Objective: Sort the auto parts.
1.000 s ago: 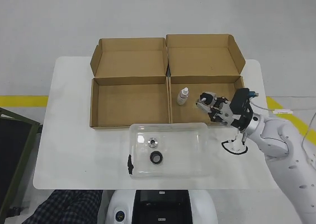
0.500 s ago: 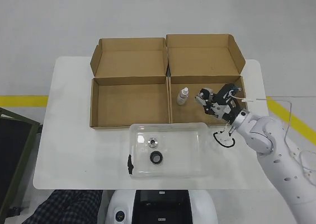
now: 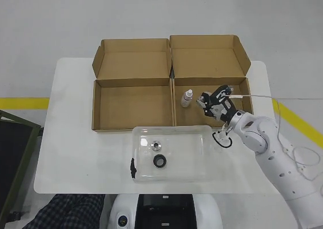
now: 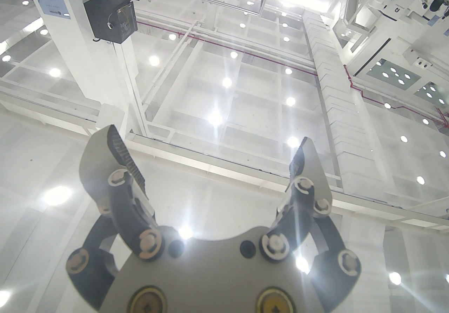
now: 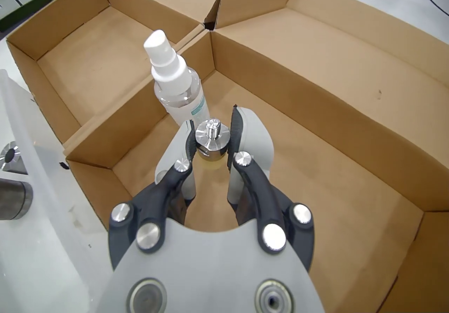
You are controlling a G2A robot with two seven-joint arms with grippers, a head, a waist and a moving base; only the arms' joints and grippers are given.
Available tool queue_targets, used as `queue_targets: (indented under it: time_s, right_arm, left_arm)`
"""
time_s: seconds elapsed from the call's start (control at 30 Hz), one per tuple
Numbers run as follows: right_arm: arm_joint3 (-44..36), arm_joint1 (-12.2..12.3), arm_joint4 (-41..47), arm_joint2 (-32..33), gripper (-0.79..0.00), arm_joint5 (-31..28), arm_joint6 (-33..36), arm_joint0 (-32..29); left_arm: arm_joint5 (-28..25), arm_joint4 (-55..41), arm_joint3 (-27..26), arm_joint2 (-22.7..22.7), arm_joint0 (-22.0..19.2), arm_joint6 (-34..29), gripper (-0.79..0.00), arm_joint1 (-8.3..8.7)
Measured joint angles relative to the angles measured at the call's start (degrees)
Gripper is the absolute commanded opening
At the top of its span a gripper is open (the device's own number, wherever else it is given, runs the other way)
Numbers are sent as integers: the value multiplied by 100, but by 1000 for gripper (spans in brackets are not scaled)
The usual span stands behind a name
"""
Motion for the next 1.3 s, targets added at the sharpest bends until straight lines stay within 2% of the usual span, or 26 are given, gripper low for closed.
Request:
queue_targets:
  time_s: [0.27, 0.4, 0.87, 1.07, 1.3]
  right_arm:
    - [257, -75, 14, -127, -785, 34, 327, 197]
    - [353, -104, 58, -160, -705, 11, 540, 279]
    - [357, -154, 50, -177, -514, -75, 896, 360]
    - [88, -123, -41, -37, -480, -118, 959, 241]
    - [-642, -11, -266, 369, -443, -188, 953, -166]
  left_arm:
    - [0, 0, 0, 0, 0, 0, 0, 0]
    - [0, 0, 0, 0, 0, 0, 0, 0]
    - [0, 0, 0, 0, 0, 0, 0, 0]
    - [0, 0, 0, 0, 0, 0, 0, 0]
    - [0, 0, 0, 0, 0, 0, 0, 0]
